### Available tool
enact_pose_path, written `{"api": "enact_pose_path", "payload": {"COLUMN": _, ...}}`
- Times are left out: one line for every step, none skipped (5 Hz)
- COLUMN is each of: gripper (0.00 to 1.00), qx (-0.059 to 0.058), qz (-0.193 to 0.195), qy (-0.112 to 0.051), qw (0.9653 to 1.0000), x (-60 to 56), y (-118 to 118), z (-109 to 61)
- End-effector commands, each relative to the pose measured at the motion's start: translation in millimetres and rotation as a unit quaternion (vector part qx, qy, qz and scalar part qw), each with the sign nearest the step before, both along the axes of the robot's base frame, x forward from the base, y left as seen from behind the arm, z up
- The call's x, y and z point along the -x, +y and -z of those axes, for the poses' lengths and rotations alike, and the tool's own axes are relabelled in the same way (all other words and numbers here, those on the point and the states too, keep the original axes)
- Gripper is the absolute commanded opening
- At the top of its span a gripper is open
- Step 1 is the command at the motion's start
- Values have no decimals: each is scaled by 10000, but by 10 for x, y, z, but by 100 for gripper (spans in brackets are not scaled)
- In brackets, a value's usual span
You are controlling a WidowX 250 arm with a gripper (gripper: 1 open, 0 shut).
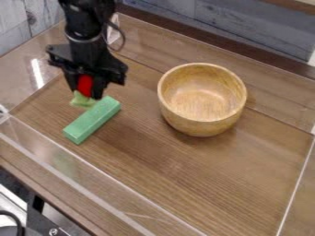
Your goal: Move the red object to the left side of the table
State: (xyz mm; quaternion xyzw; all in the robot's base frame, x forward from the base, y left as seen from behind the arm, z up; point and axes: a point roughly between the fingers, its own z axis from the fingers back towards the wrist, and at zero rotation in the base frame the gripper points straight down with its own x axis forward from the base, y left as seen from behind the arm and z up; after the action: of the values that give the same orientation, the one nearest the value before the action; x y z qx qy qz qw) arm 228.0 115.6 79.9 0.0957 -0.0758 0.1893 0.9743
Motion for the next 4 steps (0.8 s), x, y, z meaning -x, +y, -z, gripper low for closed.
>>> {"api": "enact_pose_path", "payload": {"gripper": 0, "qx": -69, "qz": -127, "qy": -246, "qw": 9996, "x": -172, "y": 206, "z": -143}}
{"api": "enact_pose_path", "payload": {"gripper": 0, "qx": -97, "qz": 3, "qy": -282, "qw": 9996, "x": -248, "y": 445, "z": -191}}
{"api": "enact_pose_path", "payload": {"gripper": 0, "qx": -100, "qz": 225, "qy": -252, "qw": 9994, "x": -291, "y": 630, "z": -219}}
{"api": "enact_pose_path", "payload": {"gripper": 0, "qx": -93, "qz": 261, "qy": -193, "qw": 9994, "x": -398, "y": 685, "z": -171}}
